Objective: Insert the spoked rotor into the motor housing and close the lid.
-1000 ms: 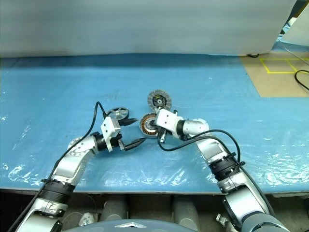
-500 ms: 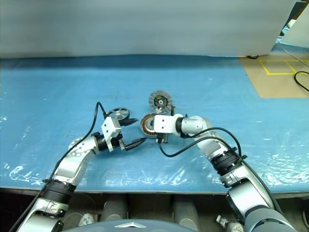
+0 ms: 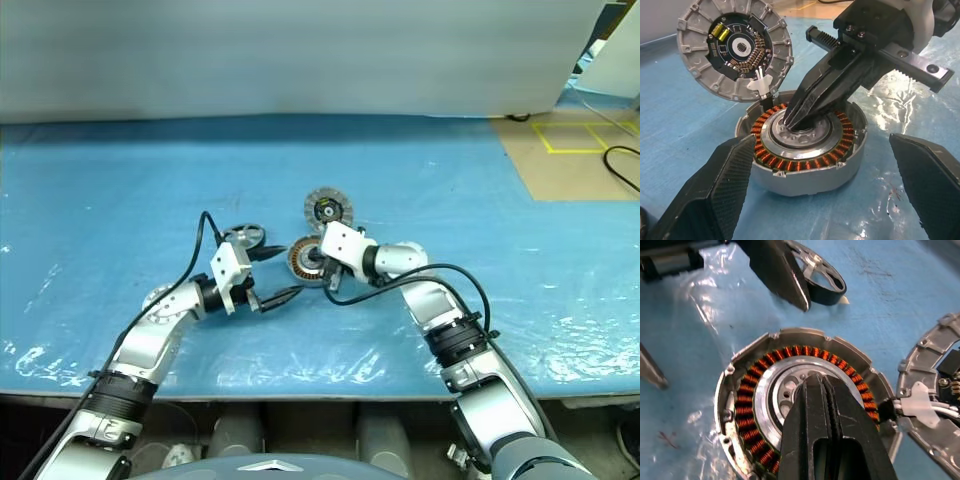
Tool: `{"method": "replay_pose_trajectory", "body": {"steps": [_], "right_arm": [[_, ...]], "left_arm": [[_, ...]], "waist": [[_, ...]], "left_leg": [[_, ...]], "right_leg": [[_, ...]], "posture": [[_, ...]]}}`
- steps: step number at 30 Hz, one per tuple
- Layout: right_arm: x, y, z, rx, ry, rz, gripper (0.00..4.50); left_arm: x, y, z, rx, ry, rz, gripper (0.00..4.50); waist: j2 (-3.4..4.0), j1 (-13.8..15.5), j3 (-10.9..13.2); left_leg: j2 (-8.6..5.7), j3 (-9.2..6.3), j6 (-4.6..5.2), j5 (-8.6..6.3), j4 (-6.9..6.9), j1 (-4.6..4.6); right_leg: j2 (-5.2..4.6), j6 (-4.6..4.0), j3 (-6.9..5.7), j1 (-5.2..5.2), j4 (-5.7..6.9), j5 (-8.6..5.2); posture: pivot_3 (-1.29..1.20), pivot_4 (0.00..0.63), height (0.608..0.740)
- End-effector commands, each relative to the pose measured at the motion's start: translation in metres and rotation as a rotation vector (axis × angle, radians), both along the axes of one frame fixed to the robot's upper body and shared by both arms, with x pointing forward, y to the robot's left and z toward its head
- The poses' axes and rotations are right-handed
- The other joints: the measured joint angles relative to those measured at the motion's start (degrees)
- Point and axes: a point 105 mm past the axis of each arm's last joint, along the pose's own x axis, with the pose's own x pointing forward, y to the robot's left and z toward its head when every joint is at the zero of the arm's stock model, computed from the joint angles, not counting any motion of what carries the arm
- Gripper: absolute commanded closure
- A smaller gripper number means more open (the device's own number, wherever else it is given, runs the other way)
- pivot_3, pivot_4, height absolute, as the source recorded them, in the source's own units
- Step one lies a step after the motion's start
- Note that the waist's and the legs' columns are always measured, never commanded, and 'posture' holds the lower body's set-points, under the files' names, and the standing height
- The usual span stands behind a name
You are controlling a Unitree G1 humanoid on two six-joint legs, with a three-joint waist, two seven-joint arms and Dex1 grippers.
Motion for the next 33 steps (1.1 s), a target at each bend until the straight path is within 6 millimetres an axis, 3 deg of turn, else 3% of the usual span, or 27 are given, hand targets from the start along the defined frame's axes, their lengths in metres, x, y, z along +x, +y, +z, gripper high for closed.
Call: {"method": "replay_pose_trajectory", "body": {"steps": [1,5,21,29,33], "right_arm": [[-0.005,0.004,0.003,0.052,0.044,0.011,4.49],[-0.007,0.006,0.003,0.061,0.06,0.019,4.49],[-0.016,-0.009,-0.032,-0.145,0.067,0.041,4.49],[-0.011,0.011,0.024,0.247,0.176,0.015,4.49],[-0.006,0.009,0.038,0.31,0.177,0.007,4.49]], "left_arm": [[-0.001,-0.002,0.008,-0.002,-0.043,-0.015,0.0],[-0.001,-0.002,0.007,-0.001,-0.042,-0.015,0.0],[-0.003,-0.002,0.005,0.001,-0.035,-0.013,0.0],[-0.001,0.002,0.009,-0.008,-0.041,-0.002,0.0],[0.001,0.006,0.014,-0.013,-0.047,0.005,0.0]], "waist": [[0.0,0.1,0.0],[0.01,0.2,0.0],[0.01,0.3,0.0],[0.02,0.3,0.0],[0.02,0.4,0.0]], "left_leg": [[0.01,0.0,-0.03,0.01,0.0,-0.11],[0.0,-0.01,-0.06,0.04,-0.03,-0.33],[-0.01,-0.02,-0.07,0.04,-0.19,-0.1],[0.0,-0.02,-0.06,0.04,-0.24,-0.13],[0.0,-0.03,-0.07,0.04,-0.24,-0.34]], "right_leg": [[0.01,0.0,0.0,-0.07,-0.02,0.0],[0.0,0.02,-0.05,-0.12,-0.27,0.01],[-0.03,0.02,-0.04,0.12,-0.44,0.02],[-0.01,0.02,-0.02,0.06,-0.44,0.02],[-0.02,0.03,-0.05,-0.06,-0.52,0.03]], "posture": [[0.0,0.15,0.74],[0.0,0.15,0.74],[0.0,0.15,0.74],[0.0,0.15,0.74],[0.0,0.15,0.74]]}}
